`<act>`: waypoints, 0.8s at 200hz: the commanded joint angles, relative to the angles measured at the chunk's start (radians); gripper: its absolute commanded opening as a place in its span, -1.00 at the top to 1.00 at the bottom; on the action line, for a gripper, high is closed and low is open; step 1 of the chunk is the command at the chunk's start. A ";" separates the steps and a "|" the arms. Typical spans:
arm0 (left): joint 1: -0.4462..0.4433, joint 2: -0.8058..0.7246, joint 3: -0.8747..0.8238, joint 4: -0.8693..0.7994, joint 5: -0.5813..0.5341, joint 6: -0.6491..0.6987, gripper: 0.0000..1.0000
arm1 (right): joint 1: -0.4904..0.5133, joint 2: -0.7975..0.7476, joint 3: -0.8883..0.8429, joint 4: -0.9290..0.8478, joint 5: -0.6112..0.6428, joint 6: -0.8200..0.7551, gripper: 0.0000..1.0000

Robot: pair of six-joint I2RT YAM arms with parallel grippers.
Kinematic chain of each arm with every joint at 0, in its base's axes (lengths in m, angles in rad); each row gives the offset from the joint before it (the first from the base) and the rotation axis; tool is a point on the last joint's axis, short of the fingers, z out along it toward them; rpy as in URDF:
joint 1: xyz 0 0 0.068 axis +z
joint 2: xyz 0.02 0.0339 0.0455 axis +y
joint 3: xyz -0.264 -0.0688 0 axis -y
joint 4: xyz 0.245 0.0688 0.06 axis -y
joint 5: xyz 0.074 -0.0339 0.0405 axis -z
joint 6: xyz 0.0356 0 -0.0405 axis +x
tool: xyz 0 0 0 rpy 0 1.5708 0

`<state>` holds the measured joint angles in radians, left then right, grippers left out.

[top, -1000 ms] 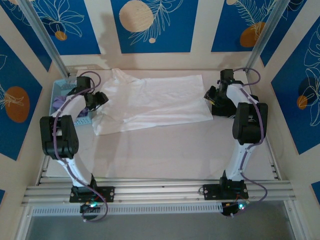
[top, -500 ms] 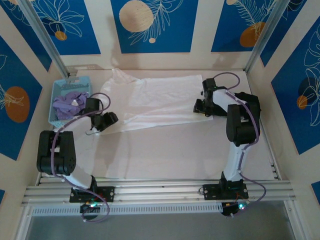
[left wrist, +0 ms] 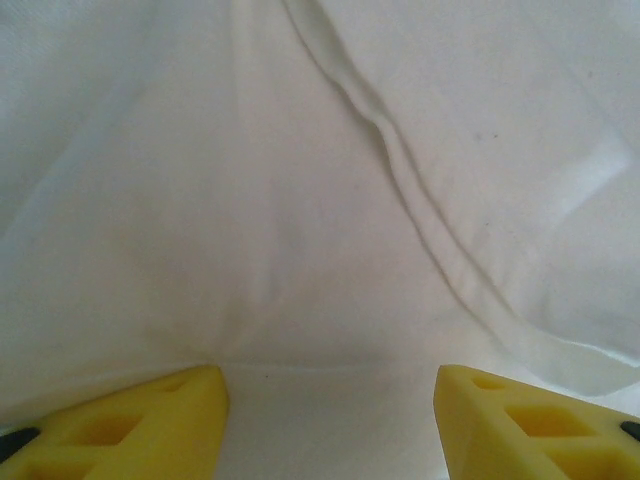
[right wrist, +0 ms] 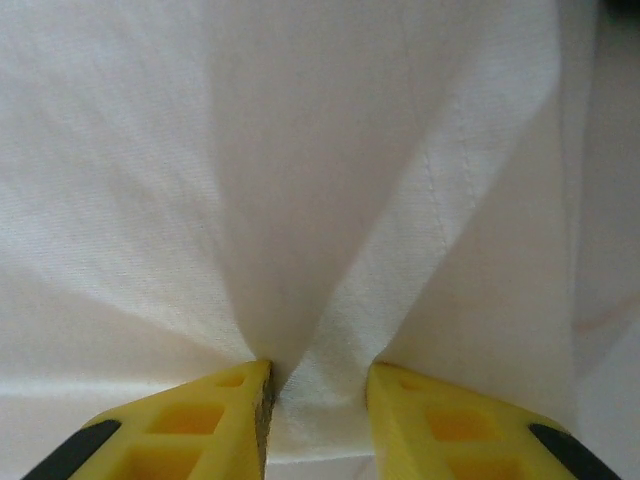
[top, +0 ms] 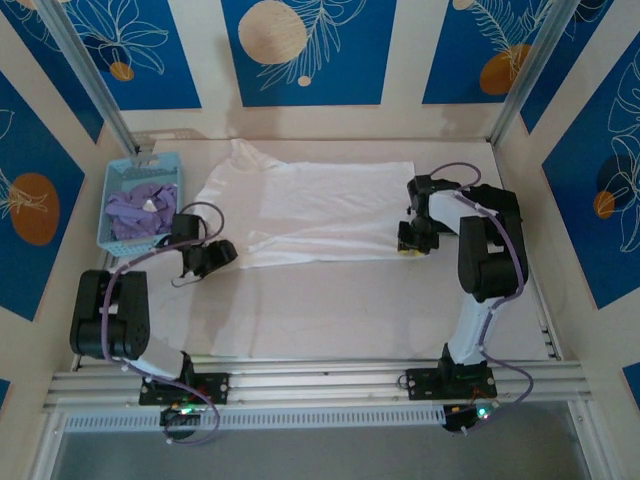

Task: Fold the inside-out t-shirt

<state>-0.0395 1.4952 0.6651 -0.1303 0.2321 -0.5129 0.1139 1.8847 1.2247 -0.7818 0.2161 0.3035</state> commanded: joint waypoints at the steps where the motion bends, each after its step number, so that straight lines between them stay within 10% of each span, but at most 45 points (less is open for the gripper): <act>1: 0.005 -0.076 -0.102 -0.117 0.025 0.003 -0.17 | 0.005 -0.051 -0.101 -0.098 0.045 0.048 0.37; 64: 0.034 -0.330 -0.086 -0.166 -0.019 -0.057 -0.23 | 0.336 -0.331 -0.140 0.270 -0.036 -0.144 0.10; 108: 0.105 -0.189 -0.076 -0.044 0.049 -0.094 -0.20 | 0.659 -0.120 0.008 0.588 -0.110 -0.398 -0.08; 160: 0.162 -0.169 -0.137 -0.005 0.070 -0.086 -0.18 | 0.787 0.186 0.283 0.586 -0.205 -0.536 -0.15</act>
<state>0.0986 1.3270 0.5598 -0.1604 0.2707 -0.5961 0.8764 1.9888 1.4258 -0.2195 0.0811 -0.1246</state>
